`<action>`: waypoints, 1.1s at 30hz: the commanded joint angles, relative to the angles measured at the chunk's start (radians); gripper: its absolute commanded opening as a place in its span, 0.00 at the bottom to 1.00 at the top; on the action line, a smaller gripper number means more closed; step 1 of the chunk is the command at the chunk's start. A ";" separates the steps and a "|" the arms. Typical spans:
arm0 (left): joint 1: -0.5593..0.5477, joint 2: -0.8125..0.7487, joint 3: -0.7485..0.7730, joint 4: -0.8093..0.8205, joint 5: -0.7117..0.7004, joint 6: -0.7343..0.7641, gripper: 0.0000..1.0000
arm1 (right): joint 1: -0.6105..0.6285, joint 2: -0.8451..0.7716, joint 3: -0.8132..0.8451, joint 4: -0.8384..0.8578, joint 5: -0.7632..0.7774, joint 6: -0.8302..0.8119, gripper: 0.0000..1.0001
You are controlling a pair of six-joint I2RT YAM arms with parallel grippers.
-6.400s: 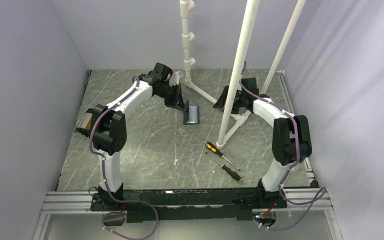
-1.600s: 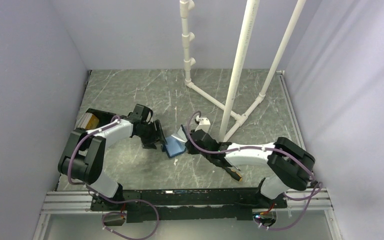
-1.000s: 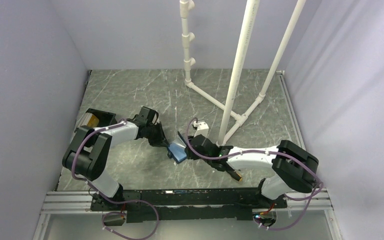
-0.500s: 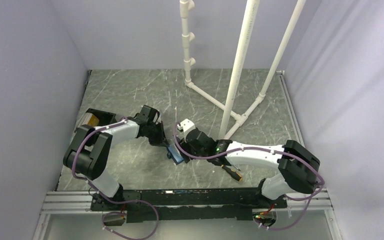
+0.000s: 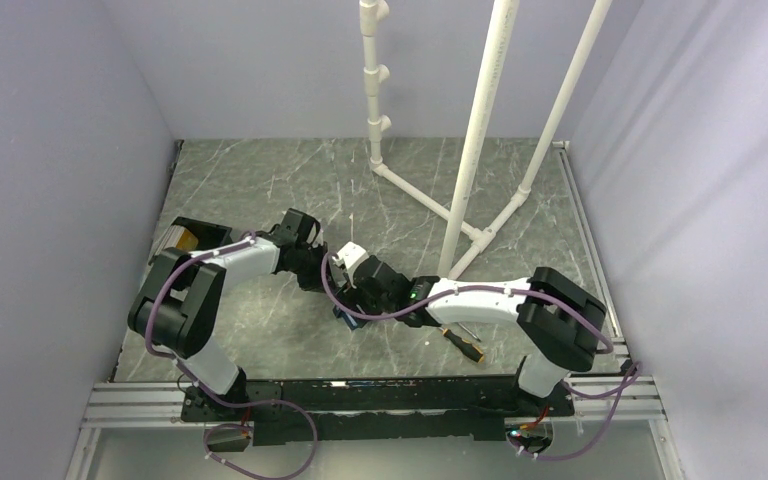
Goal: Put the credit cards into the card holder
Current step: Open the card holder at the center of the board.
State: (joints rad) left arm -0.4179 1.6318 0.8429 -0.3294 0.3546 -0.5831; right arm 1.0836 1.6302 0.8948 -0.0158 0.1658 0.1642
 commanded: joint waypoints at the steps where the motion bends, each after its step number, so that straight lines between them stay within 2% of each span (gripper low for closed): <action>1: -0.007 0.008 0.028 -0.037 0.013 0.040 0.00 | 0.010 0.010 0.036 0.050 0.141 0.005 0.72; 5: -0.006 0.013 0.039 -0.047 0.021 0.051 0.00 | 0.010 0.045 0.052 0.043 0.198 0.033 0.69; 27: -0.006 0.037 0.108 -0.114 0.028 0.103 0.00 | 0.010 0.091 0.037 0.119 0.118 0.087 0.76; 30: -0.006 0.035 0.111 -0.124 0.024 0.107 0.00 | 0.012 0.107 0.043 0.091 0.186 0.105 0.72; 33: -0.005 0.030 0.115 -0.135 0.017 0.114 0.00 | 0.011 0.104 0.034 0.083 0.222 0.124 0.59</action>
State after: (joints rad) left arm -0.4187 1.6547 0.9207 -0.4339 0.3691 -0.4980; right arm 1.0904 1.7332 0.9081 0.0563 0.3126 0.2478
